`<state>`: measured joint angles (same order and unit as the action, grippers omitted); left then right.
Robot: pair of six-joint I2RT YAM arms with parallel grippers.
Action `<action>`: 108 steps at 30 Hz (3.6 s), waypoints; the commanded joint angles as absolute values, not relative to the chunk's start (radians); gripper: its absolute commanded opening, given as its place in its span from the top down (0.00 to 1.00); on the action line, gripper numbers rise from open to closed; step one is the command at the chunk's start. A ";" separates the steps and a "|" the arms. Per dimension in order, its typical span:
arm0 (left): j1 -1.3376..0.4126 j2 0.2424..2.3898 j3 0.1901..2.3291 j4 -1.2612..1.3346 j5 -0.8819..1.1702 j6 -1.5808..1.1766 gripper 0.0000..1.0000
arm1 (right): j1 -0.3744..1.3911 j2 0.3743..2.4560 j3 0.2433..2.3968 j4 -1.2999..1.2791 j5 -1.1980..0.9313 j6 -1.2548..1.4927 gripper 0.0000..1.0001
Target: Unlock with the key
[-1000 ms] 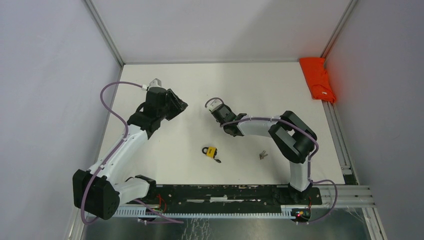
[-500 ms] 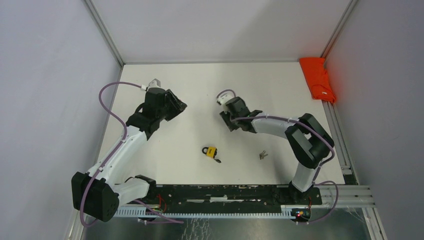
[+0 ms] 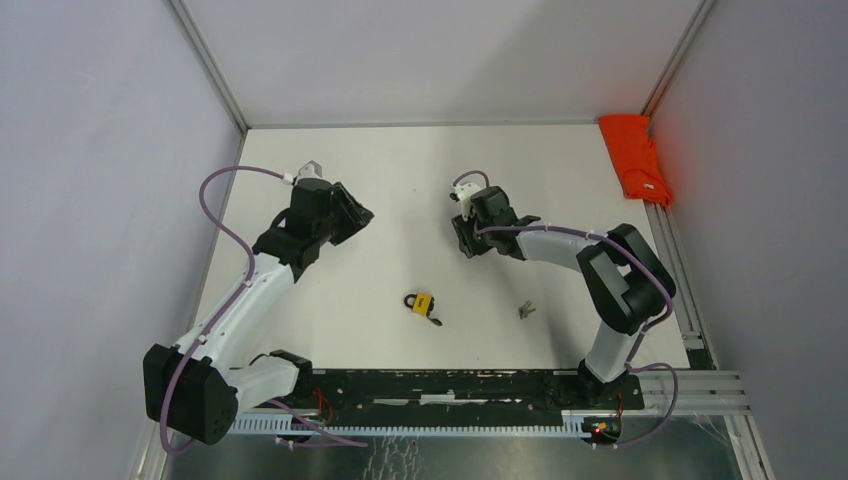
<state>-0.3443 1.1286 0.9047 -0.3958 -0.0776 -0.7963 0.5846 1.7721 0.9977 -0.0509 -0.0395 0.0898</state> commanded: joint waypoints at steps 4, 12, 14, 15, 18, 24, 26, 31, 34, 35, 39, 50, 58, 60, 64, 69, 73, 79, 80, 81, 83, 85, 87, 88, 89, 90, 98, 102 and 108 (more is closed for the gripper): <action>-0.341 1.094 0.923 -0.345 -0.095 -0.756 0.98 | 0.586 1.789 0.959 -0.021 -0.083 0.109 0.57; -0.341 1.093 0.923 -0.340 -0.087 -0.758 0.98 | 0.586 1.781 0.965 -0.073 -0.028 0.090 0.59; -0.342 1.090 0.923 -0.342 -0.086 -0.756 0.98 | 0.585 1.767 0.953 -0.065 -0.025 0.097 0.59; -0.341 1.086 0.924 -0.343 -0.087 -0.756 0.98 | 0.586 1.758 0.946 -0.059 -0.020 0.098 0.59; -0.342 1.080 0.925 -0.342 -0.089 -0.755 0.98 | 0.586 1.742 0.939 -0.055 -0.021 0.106 0.58; -0.342 1.078 0.928 -0.345 -0.084 -0.753 0.98 | 0.584 1.717 0.923 -0.016 -0.106 0.148 0.58; -0.342 1.075 0.931 -0.346 -0.087 -0.749 0.98 | 0.582 1.703 0.924 -0.008 -0.124 0.157 0.58; -0.341 1.073 0.934 -0.349 -0.084 -0.747 0.98 | 0.583 1.695 0.955 -0.032 -0.091 0.168 0.56; -0.342 1.071 0.933 -0.348 -0.081 -0.747 0.98 | 0.580 1.709 0.967 -0.043 -0.073 0.155 0.56; -0.342 1.071 0.933 -0.348 -0.083 -0.746 0.98 | 0.577 1.718 0.972 -0.049 -0.072 0.151 0.56; -0.341 1.071 0.928 -0.347 -0.078 -0.747 0.98 | 0.574 1.734 0.964 -0.046 -0.054 0.146 0.56; -0.341 1.072 0.924 -0.342 -0.074 -0.749 0.98 | 0.571 1.790 0.980 -0.068 -0.054 0.123 0.58; -0.342 1.068 0.923 -0.347 -0.075 -0.744 0.98 | 0.574 1.790 0.912 -0.096 -0.064 0.119 0.66; -0.342 1.067 0.922 -0.344 -0.073 -0.744 0.98 | 0.579 1.781 0.886 -0.103 -0.047 0.119 0.68; -0.342 1.069 0.916 -0.338 -0.070 -0.746 0.98 | 0.592 1.784 0.867 -0.132 -0.013 0.108 0.73; -0.341 1.066 0.911 -0.340 -0.071 -0.746 0.98 | 0.627 1.806 0.877 -0.158 0.034 0.089 0.87; -0.342 1.066 0.910 -0.342 -0.075 -0.743 0.98 | 0.654 1.820 0.910 -0.176 0.081 0.082 1.00; -0.342 1.066 0.908 -0.342 -0.078 -0.742 0.98 | 0.705 1.775 0.946 -0.190 0.199 0.071 1.00; -0.341 1.066 0.908 -0.341 -0.078 -0.742 0.98 | 0.713 1.766 0.950 -0.190 0.219 0.067 1.00; -0.341 1.067 0.909 -0.339 -0.078 -0.744 0.98 | 0.726 1.755 0.955 -0.194 0.248 0.065 1.00; -0.342 1.068 0.909 -0.338 -0.077 -0.744 0.98 | 0.748 1.736 0.964 -0.205 0.300 0.057 1.00; -0.341 1.069 0.908 -0.337 -0.077 -0.744 0.98 | 0.768 1.717 0.968 -0.206 0.345 0.052 1.00; -0.341 1.069 0.908 -0.335 -0.076 -0.744 0.98 | 0.786 1.702 0.968 -0.207 0.375 0.046 1.00; -0.341 1.068 0.908 -0.333 -0.075 -0.744 0.98 | 0.794 1.694 0.967 -0.204 0.385 0.044 1.00; -0.342 1.070 0.908 -0.332 -0.075 -0.744 0.98 | 0.798 1.688 0.967 -0.204 0.385 0.043 1.00; -0.342 1.070 0.908 -0.331 -0.074 -0.744 0.98 | 0.799 1.679 0.965 -0.202 0.384 0.045 1.00; -0.341 1.070 0.909 -0.332 -0.076 -0.740 0.98 | 0.799 1.615 0.949 -0.172 0.320 0.060 1.00; -0.342 1.071 0.907 -0.332 -0.071 -0.741 0.98 | 0.791 1.656 0.974 -0.185 0.294 0.047 0.83; -0.342 1.060 0.900 -0.335 -0.075 -0.741 0.98 | 0.739 1.722 0.988 -0.182 0.179 0.031 0.71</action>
<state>-0.3443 1.0962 0.8974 -0.3954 -0.0731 -0.7940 0.7753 1.6859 0.9577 -0.1894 0.2550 0.0425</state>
